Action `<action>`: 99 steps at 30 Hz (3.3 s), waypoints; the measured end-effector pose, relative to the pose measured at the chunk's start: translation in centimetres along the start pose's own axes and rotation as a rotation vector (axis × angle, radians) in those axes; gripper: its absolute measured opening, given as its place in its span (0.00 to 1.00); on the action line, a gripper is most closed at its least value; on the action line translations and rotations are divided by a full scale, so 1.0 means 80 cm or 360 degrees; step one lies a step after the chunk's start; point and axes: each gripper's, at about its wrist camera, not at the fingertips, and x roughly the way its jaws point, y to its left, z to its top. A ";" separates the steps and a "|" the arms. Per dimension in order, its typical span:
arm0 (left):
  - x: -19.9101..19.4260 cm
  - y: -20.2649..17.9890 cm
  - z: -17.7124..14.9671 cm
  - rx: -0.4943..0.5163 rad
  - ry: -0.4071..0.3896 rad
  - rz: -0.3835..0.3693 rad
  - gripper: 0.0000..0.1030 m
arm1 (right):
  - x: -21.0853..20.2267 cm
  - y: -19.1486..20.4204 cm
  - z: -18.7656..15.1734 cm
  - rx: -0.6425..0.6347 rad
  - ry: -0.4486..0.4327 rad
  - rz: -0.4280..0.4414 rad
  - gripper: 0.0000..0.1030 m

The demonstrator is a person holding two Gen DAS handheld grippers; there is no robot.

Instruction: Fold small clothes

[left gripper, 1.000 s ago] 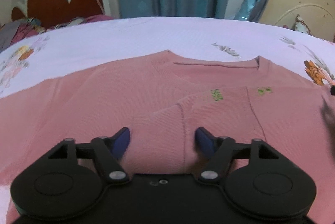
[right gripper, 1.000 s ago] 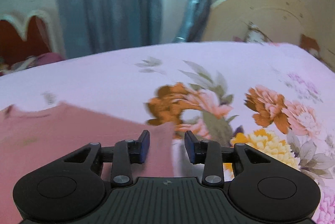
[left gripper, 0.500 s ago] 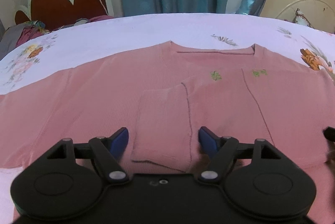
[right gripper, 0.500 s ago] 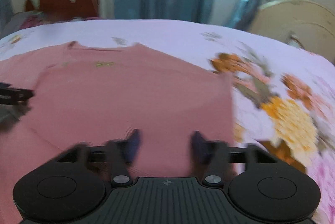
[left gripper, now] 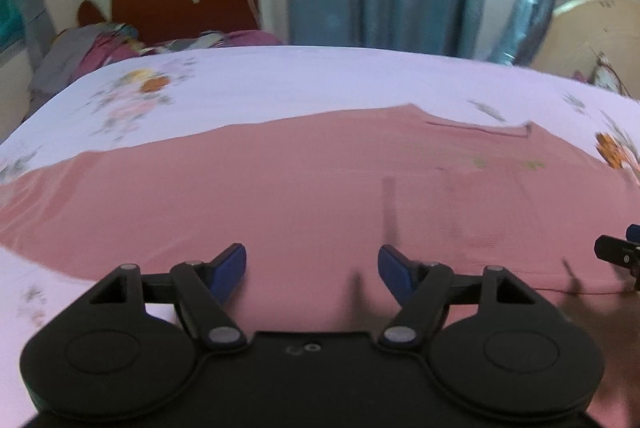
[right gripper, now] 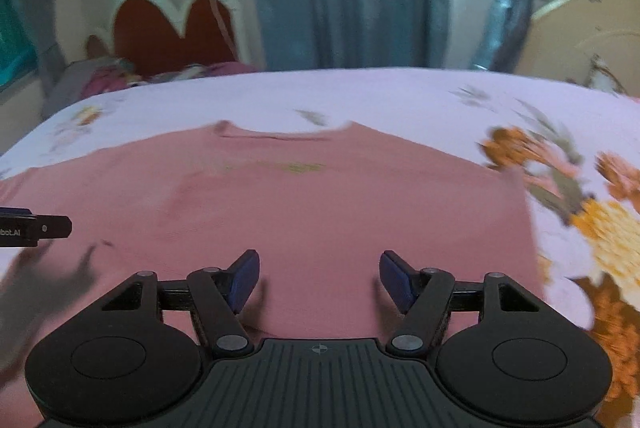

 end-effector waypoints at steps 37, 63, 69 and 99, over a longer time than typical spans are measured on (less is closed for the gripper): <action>0.085 0.475 -0.028 -0.1234 -0.0131 0.0158 0.06 | 0.159 0.162 0.038 -0.0035 0.0227 -0.0220 0.44; 0.014 -0.034 0.074 -0.0019 -0.0370 -0.0890 0.05 | 0.031 0.023 0.022 0.0211 -0.0020 -0.0147 0.44; 0.044 -0.136 0.026 0.0298 -0.0168 -0.0902 0.11 | 0.005 -0.046 0.002 0.0334 0.0014 -0.0190 0.44; 0.046 0.054 -0.033 0.0317 -0.0218 0.0198 0.56 | 0.039 0.012 0.031 0.0361 -0.0034 0.0043 0.17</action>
